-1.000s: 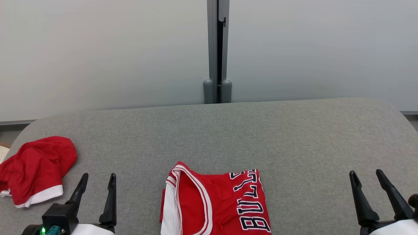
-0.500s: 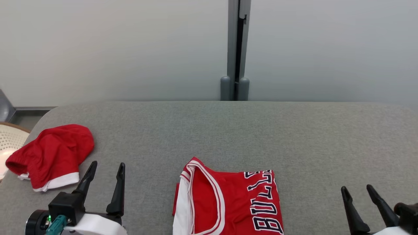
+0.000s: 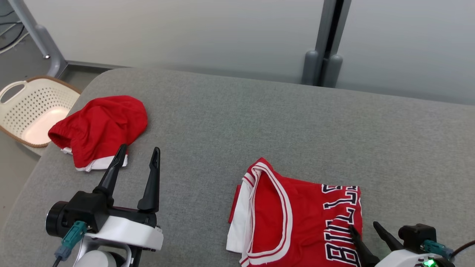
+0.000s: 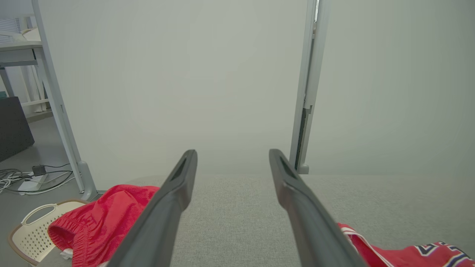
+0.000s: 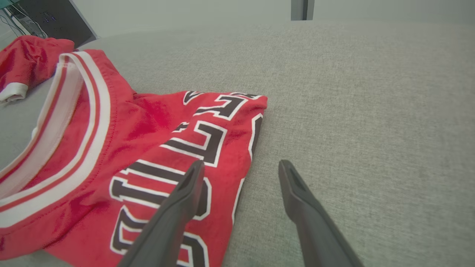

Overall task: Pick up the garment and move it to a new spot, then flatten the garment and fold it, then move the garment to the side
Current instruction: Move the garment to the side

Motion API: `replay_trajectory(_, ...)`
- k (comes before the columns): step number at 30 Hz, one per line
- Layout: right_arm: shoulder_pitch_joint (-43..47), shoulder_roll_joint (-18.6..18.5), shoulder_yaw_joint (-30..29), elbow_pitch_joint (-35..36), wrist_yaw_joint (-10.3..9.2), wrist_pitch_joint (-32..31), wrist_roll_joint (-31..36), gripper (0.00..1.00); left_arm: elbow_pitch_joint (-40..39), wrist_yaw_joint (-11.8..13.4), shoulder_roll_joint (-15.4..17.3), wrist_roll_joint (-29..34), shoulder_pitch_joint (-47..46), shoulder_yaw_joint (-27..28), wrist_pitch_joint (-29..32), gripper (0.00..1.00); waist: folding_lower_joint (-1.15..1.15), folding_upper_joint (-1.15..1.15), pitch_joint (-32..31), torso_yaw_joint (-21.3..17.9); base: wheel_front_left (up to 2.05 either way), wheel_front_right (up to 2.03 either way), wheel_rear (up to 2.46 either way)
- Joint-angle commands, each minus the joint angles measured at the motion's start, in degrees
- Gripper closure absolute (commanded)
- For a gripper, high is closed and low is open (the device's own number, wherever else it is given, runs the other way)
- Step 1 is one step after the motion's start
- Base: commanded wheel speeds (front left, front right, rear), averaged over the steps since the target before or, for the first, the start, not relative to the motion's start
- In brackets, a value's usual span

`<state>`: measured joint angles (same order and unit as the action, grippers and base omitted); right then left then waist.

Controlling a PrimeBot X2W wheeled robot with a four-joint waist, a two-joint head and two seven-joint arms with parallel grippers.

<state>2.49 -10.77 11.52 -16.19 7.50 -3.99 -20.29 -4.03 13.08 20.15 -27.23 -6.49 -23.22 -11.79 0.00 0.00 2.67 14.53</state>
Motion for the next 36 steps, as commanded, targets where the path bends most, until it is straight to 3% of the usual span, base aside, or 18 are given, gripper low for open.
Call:
replay_trajectory(1, -1.3, -0.5, 0.2, -1.5, -0.01, 0.3, -0.5, 0.0, 0.4, -0.5, -0.2, 0.3, -1.2, 0.0, -0.4, 0.0, 0.0, 0.0, 2.3, 2.1, 0.0, 0.0, 0.0)
replay_trajectory(3, -3.0, -0.5, 1.2, -4.6, -0.02, -0.1, -1.1, 0.02, 1.0, -0.5, -0.5, 0.4, -1.7, 0.0, -0.9, 0.0, 0.0, 0.0, 2.8, 2.5, 0.0, 0.0, 0.0)
replay_trajectory(4, -3.7, -0.3, 1.5, -6.1, -0.01, -0.2, -1.7, 0.51, 1.3, -0.6, -0.7, 0.3, -1.9, 0.1, -1.0, 0.0, 0.0, 0.0, 3.0, 2.6, 0.0, 0.0, 0.0)
replay_trajectory(5, -3.9, -0.4, 1.9, -8.1, -0.01, -1.5, -2.0, 0.67, 1.6, -0.7, -0.9, 0.3, -2.2, 0.1, -1.3, 0.0, 0.0, 0.0, 3.1, 2.7, 0.0, 0.0, 0.0)
replay_trajectory(6, -4.4, -0.1, 2.4, -9.2, -0.02, -1.6, -2.6, 1.0, 1.8, -0.8, -1.0, 0.2, -2.5, 0.2, -1.4, 0.0, 0.0, 0.0, 3.2, 2.7, 0.0, 0.0, 0.0)
replay_trajectory(11, -5.8, -1.0, 3.3, -10.3, -0.08, -0.7, -3.9, 1.0, 2.3, -1.1, -1.5, 0.4, -2.6, 0.7, -2.3, 0.0, 0.0, 0.0, 3.5, 2.2, 0.0, 0.0, 0.0)
replay_trajectory(18, -5.5, -5.3, 2.6, -4.6, -0.07, 2.3, -2.9, 1.0, 1.3, -2.4, -1.2, 0.9, -3.1, 1.8, -3.0, 0.0, 0.0, 0.0, 3.4, -1.4, 0.0, 0.0, 0.0)
replay_trajectory(27, -10.0, -12.3, 5.9, 0.1, -0.07, 2.0, -3.9, 1.0, -0.7, -3.8, -1.3, 2.7, -5.3, 1.3, -3.3, 0.0, 0.0, 0.0, 6.9, -12.8, 0.0, 0.0, 0.0)
replay_trajectory(35, -21.0, -17.2, 8.4, -4.3, -0.07, 3.8, -6.4, 1.0, -1.3, -6.1, -1.4, 5.0, -11.4, -1.8, -1.7, 0.0, 0.0, 0.0, 14.0, -21.0, 0.0, 0.0, 0.0)
replay_trajectory(36, -24.2, -19.3, 8.2, -6.5, -0.07, 4.8, -6.8, 1.0, -1.5, -6.9, -1.6, 5.7, -13.7, -2.7, -1.0, 0.0, 0.0, 0.0, 16.5, -22.3, 0.0, 0.0, 0.0)
